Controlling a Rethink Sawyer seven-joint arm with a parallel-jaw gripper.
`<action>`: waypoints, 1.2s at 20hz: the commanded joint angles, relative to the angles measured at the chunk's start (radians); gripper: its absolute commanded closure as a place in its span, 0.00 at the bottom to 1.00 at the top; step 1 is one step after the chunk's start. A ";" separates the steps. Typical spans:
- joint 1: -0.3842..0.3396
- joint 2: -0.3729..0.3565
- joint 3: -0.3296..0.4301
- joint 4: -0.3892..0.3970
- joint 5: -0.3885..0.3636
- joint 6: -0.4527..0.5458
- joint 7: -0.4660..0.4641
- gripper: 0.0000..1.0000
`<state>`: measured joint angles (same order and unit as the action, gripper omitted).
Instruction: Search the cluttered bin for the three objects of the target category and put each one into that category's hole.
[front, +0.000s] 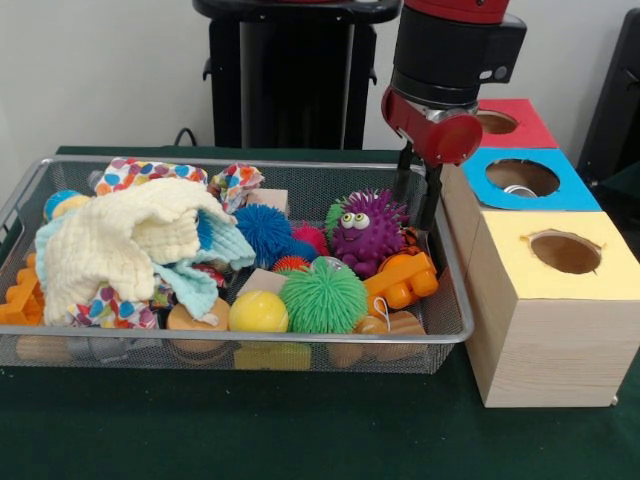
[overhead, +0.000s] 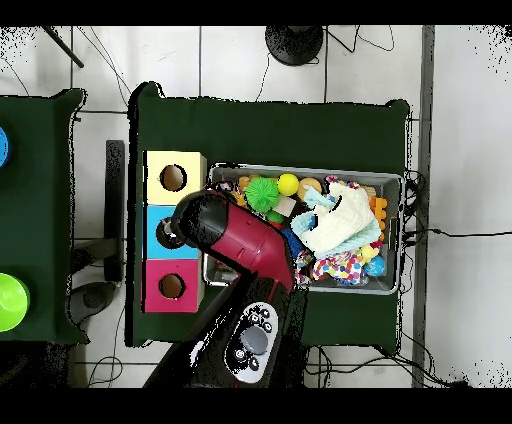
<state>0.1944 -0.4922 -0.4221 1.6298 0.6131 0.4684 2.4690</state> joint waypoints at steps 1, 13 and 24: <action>0.005 0.038 0.073 -0.015 -0.044 0.079 0.127 0.00; 0.001 0.035 0.081 -0.006 -0.039 0.076 0.125 0.00; 0.013 0.033 0.077 0.009 -0.028 0.072 0.149 0.00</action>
<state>0.2009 -0.4893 -0.4221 1.6300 0.6131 0.4684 2.4690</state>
